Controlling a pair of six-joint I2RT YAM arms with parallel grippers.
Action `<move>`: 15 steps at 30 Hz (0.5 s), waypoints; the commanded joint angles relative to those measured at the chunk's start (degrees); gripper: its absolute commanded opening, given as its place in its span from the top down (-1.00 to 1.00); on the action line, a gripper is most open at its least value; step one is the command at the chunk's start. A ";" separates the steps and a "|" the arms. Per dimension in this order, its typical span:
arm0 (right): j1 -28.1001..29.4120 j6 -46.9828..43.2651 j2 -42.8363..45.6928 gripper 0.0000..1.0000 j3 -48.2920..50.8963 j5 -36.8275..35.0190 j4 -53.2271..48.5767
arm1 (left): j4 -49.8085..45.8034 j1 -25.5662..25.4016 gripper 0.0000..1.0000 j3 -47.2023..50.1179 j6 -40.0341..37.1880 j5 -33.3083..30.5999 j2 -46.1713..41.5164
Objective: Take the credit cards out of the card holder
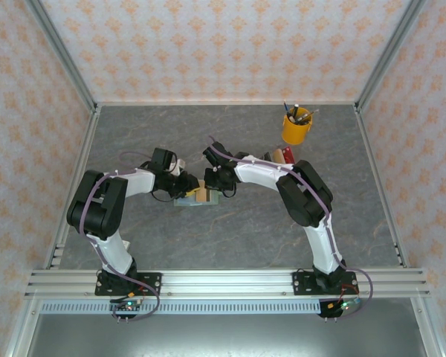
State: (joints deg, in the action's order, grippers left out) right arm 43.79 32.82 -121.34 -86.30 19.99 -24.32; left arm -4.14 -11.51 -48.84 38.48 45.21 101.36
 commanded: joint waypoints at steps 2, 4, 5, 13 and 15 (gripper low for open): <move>0.42 0.18 -3.34 0.65 2.54 1.15 -3.26 | -1.91 -0.34 0.53 0.71 -1.08 0.21 2.50; 0.42 0.09 -3.32 0.65 2.49 0.76 -3.52 | -0.83 -0.15 0.55 1.23 -0.71 0.86 1.81; 0.42 0.06 -3.31 0.65 2.45 0.38 -3.70 | 0.08 0.03 0.56 1.59 -0.31 1.42 1.41; 0.42 -0.21 -4.19 0.65 1.93 -1.79 -5.65 | 7.20 0.97 0.61 4.87 1.95 6.43 -2.37; 0.40 -0.21 -4.28 0.65 1.80 -2.05 -5.81 | 7.65 1.05 0.63 5.24 1.95 7.01 -3.54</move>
State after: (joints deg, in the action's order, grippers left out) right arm 43.77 32.82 -121.43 -86.30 19.75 -24.36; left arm 2.00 -10.37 -44.82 39.64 49.32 100.16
